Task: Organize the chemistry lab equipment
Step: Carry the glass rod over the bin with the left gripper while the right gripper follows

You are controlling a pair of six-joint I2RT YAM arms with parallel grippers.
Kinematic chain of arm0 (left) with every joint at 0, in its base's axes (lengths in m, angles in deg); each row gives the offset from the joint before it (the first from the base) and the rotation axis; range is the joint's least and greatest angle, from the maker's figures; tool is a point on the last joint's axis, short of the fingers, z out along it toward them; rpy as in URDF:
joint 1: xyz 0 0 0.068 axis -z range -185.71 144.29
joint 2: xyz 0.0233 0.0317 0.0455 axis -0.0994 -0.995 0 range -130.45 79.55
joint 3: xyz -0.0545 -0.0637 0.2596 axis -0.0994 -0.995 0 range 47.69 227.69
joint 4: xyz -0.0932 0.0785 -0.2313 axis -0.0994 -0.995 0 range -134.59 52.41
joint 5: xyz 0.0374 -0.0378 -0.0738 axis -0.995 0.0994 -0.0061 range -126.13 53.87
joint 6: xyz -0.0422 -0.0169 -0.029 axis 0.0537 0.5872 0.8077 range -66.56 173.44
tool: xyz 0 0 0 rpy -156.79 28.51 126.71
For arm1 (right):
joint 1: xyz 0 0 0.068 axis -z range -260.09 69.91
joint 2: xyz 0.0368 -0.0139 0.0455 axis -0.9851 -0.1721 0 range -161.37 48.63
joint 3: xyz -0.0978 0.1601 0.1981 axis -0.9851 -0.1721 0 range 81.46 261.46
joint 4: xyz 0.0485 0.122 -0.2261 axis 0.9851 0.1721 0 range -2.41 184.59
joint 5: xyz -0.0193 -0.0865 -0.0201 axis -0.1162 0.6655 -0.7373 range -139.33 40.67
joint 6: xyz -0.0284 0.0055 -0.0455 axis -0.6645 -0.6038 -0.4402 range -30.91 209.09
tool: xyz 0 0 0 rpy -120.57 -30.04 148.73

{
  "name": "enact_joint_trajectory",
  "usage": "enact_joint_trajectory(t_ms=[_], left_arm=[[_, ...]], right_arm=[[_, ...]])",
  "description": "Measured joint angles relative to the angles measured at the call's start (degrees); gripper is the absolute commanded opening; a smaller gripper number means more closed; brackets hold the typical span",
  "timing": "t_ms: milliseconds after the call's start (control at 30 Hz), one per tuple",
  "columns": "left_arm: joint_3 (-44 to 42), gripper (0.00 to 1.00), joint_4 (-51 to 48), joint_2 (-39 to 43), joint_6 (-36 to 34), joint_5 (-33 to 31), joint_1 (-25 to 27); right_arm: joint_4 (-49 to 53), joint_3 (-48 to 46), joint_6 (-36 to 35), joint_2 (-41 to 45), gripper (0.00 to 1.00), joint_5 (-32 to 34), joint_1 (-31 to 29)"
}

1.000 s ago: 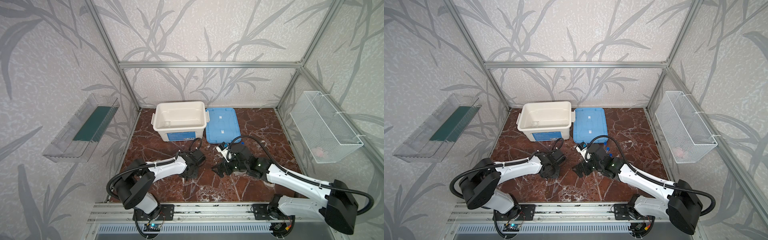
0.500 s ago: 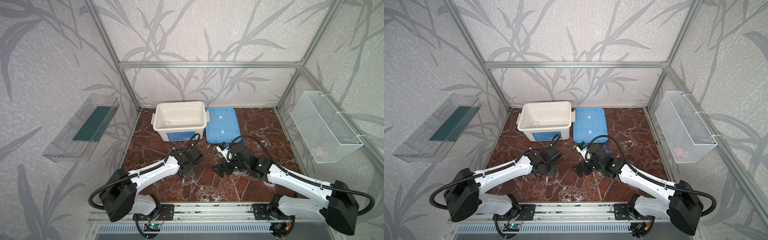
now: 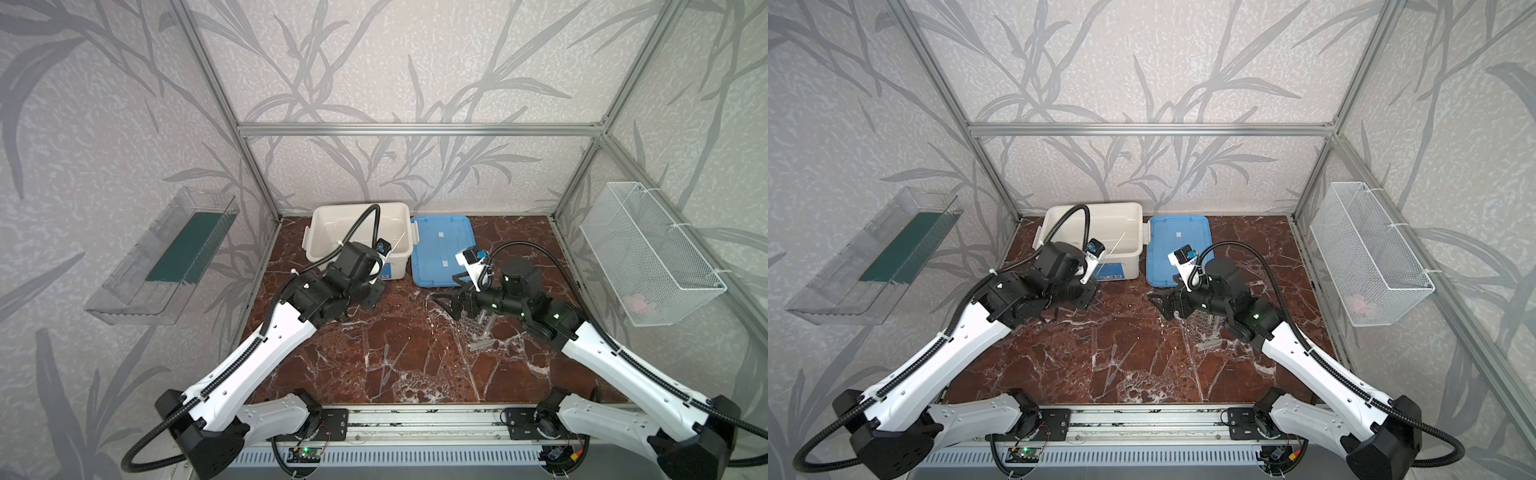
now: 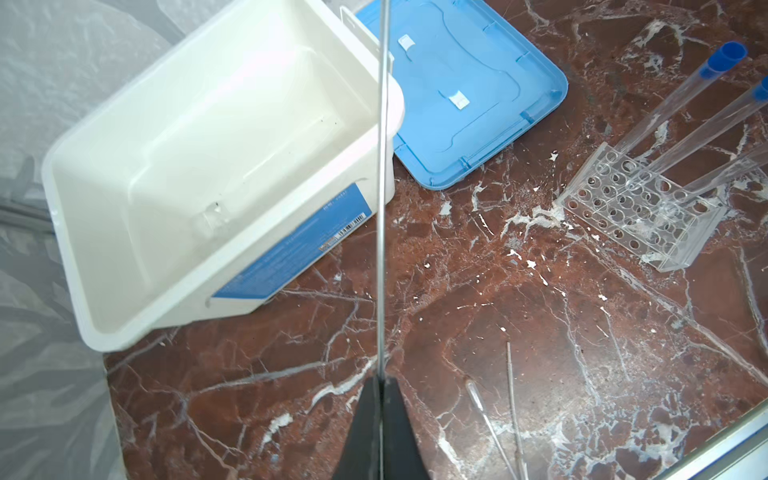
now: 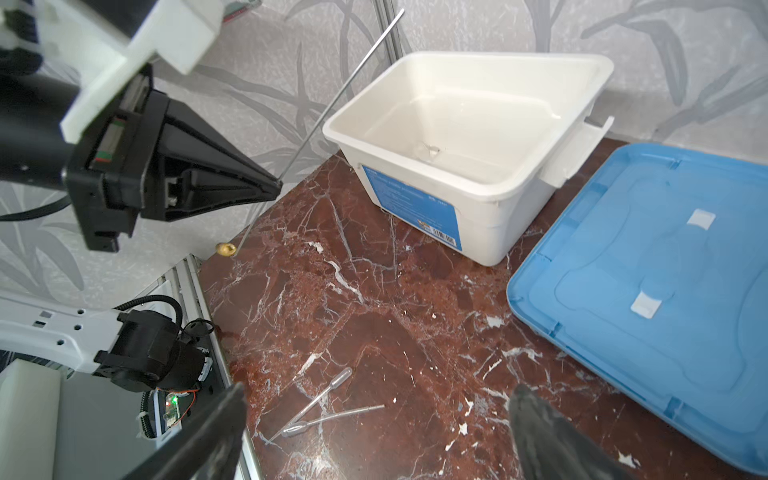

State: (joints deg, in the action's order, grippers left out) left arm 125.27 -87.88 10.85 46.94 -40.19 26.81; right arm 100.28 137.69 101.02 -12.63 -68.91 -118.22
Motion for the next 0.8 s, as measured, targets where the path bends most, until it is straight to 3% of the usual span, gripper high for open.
enact_joint_trajectory(t_ms=[167,367,533,800], left_arm=[[7.1,0.0,2.25,-6.29,-10.73,9.03,-10.29],[19.96,0.0,2.73,-19.02,-23.23,19.98,-17.53],[26.71,0.0,0.92,-28.55,-33.27,23.69,-20.76],[30.38,0.0,-2.67,-38.38,-47.19,25.86,-22.84]], right_arm=[[-2.47,4.17,0.09,-3.93,0.97,-1.64,1.29],[-5.49,7.02,0.26,-10.32,0.97,-3.56,1.84],[-6.97,9.88,0.5,-14.62,0.96,-6.08,3.82],[-8.94,17.84,1.51,-21.92,0.95,-9.09,7.02]])
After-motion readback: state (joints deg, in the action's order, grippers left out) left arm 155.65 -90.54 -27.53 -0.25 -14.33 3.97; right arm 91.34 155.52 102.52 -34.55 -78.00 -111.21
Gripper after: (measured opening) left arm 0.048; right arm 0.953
